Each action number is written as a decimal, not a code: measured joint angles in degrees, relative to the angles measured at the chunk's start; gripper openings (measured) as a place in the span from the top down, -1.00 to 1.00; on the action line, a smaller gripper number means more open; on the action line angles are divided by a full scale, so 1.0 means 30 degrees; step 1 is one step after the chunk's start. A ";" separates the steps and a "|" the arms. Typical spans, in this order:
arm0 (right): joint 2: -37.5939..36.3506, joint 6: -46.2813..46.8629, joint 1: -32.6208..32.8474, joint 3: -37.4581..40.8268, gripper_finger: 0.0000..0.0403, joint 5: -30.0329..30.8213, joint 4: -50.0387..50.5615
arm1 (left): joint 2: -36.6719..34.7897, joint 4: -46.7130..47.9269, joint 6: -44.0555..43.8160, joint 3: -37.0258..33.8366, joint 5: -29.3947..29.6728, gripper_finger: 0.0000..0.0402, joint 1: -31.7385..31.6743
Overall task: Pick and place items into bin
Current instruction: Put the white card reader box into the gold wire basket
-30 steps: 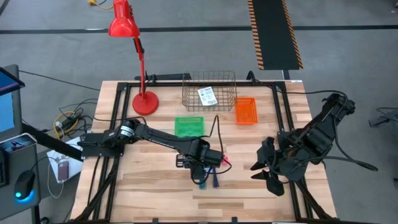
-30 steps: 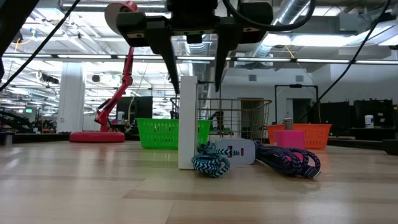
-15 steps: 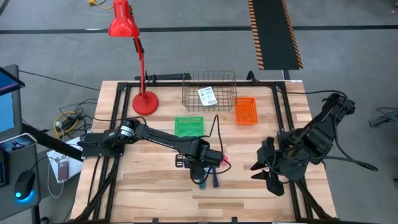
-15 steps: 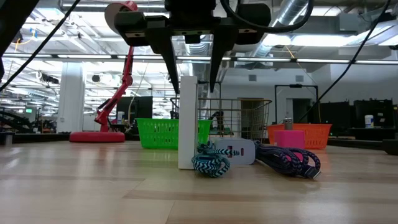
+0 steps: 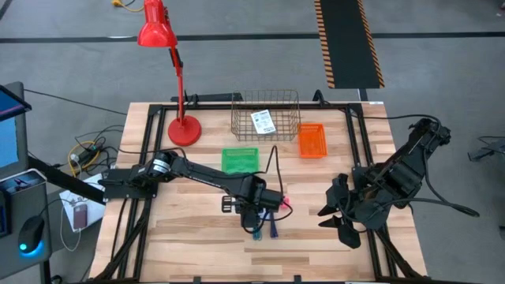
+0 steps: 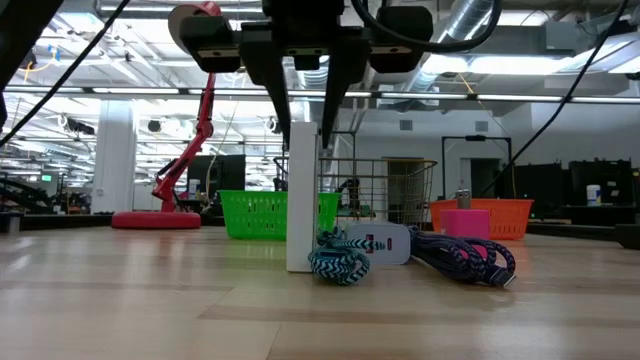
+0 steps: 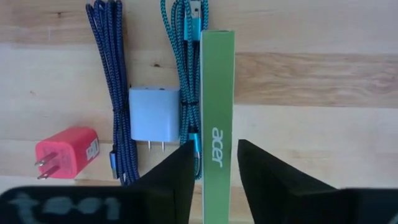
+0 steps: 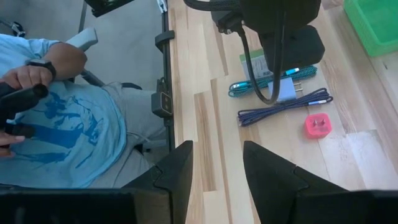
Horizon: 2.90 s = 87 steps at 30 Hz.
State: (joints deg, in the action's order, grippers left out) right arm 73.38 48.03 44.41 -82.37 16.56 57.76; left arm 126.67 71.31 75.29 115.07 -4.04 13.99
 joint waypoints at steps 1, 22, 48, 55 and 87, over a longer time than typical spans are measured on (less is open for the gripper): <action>0.0000 -0.0004 0.0003 -0.0002 0.32 -0.0001 0.0000 | 0.0000 -0.0007 0.0015 0.0000 -0.0079 0.49 -0.0014; 0.0000 -0.0004 0.0006 -0.0007 0.32 -0.0007 -0.0015 | 0.1195 -0.0015 0.0583 0.0131 -0.1734 0.76 -0.0683; 0.0000 -0.0003 0.0006 0.0000 0.33 -0.0003 0.0000 | 0.1392 -0.0452 0.0363 0.0036 -0.1579 0.59 -0.0698; 0.0000 -0.0003 0.0006 -0.0004 0.33 -0.0001 0.0000 | 0.1348 -0.0444 -0.0342 0.0051 -0.1681 0.59 -0.0669; 0.0000 -0.0005 0.0000 -0.0001 0.33 0.0000 0.0000 | 0.1115 0.6174 -0.4193 0.5570 -0.2268 0.82 -0.0686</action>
State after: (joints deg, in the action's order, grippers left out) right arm 73.38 48.01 44.40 -82.37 16.56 57.76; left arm 130.02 89.83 62.71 131.78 -10.84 11.94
